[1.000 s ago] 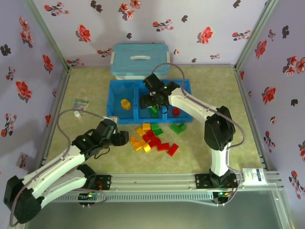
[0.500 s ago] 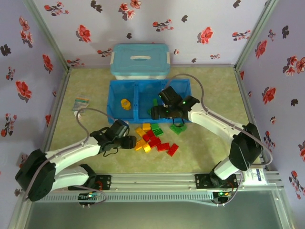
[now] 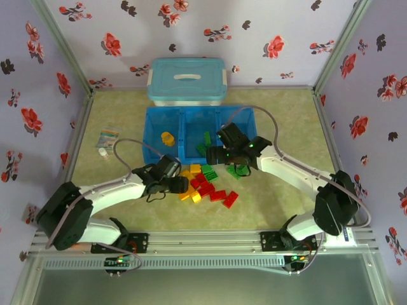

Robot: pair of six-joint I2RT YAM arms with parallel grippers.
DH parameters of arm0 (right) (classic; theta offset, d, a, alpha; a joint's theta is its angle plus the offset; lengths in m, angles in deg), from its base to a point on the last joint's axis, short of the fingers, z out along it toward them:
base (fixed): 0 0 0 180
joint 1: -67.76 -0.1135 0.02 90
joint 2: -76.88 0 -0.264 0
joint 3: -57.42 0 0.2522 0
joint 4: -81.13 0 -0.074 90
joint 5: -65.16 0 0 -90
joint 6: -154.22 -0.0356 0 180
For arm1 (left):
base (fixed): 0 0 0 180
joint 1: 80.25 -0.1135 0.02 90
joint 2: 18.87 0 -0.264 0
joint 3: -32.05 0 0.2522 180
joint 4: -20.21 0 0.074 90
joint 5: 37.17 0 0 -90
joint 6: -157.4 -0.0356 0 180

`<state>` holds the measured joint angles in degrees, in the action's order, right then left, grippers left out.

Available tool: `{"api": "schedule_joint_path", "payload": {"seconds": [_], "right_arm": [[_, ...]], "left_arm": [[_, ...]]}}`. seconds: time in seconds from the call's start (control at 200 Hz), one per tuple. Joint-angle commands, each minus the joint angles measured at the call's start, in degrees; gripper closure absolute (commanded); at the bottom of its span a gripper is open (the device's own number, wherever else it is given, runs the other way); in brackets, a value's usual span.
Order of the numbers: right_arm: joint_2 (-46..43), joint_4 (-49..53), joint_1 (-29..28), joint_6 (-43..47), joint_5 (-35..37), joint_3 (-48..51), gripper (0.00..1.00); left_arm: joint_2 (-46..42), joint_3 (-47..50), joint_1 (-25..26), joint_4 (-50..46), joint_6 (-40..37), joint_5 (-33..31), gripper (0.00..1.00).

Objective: Sort the legos into containers by color
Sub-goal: Pick up the lego from the middle-left of the table, then place the lego in the container.

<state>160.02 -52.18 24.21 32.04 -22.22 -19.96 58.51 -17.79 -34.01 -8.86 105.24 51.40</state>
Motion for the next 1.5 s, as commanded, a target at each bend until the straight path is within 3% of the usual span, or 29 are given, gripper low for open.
{"api": "schedule_joint_path", "payload": {"seconds": [0.0,0.26,0.58,0.71,0.85,1.05,1.285,1.37,1.395,1.45,1.495], "right_arm": [[-1.6,-1.2,-0.3,-1.5,1.3,1.5,0.15],[-2.6,-2.6,-0.3,-2.3,1.7,3.6,0.16],[-2.8,-3.5,-0.3,-3.0,1.4,4.6,0.17],[-2.6,-4.0,-0.4,-3.4,1.0,5.1,0.18],[-2.5,-4.3,-0.8,-3.7,1.1,6.0,0.18],[-3.0,-5.5,-1.5,-5.0,0.6,7.6,0.18],[-3.4,-5.8,-4.5,-6.8,1.6,8.2,0.18],[-3.6,-5.8,-5.4,-7.5,1.7,8.3,0.18],[-3.7,-5.6,-5.8,-7.5,1.8,8.3,0.19],[-4.3,-5.2,-6.4,-7.7,2.6,8.6,0.18],[-4.8,-5.1,-6.8,-7.9,3.1,8.9,0.17]], "left_arm": [[1.9,-1.6,0.4,0.4,1.0,-0.7,0.38],[5.3,-1.3,0.3,0.2,1.6,-2.3,0.43],[5.2,-1.1,0.3,-1.2,1.0,-3.7,0.62],[2.4,-2.1,0.3,-4.4,0.8,-5.0,0.73],[-4.6,-4.9,-0.2,-9.6,-0.4,-7.1,0.76],[-10.4,-11.4,-8.3,-13.2,-5.1,-6.4,0.77],[0.0,-24.0,-17.9,-12.5,-11.0,-2.3,0.76],[4.8,-29.9,-20.0,-13.5,-12.3,-1.2,0.70],[6.1,-31.4,-20.3,-13.9,-12.8,-1.2,0.61],[8.2,-34.6,-21.4,-15.3,-13.3,-1.5,0.23],[9.6,-36.8,-21.8,-17.2,-13.2,-1.5,0.17]]}}
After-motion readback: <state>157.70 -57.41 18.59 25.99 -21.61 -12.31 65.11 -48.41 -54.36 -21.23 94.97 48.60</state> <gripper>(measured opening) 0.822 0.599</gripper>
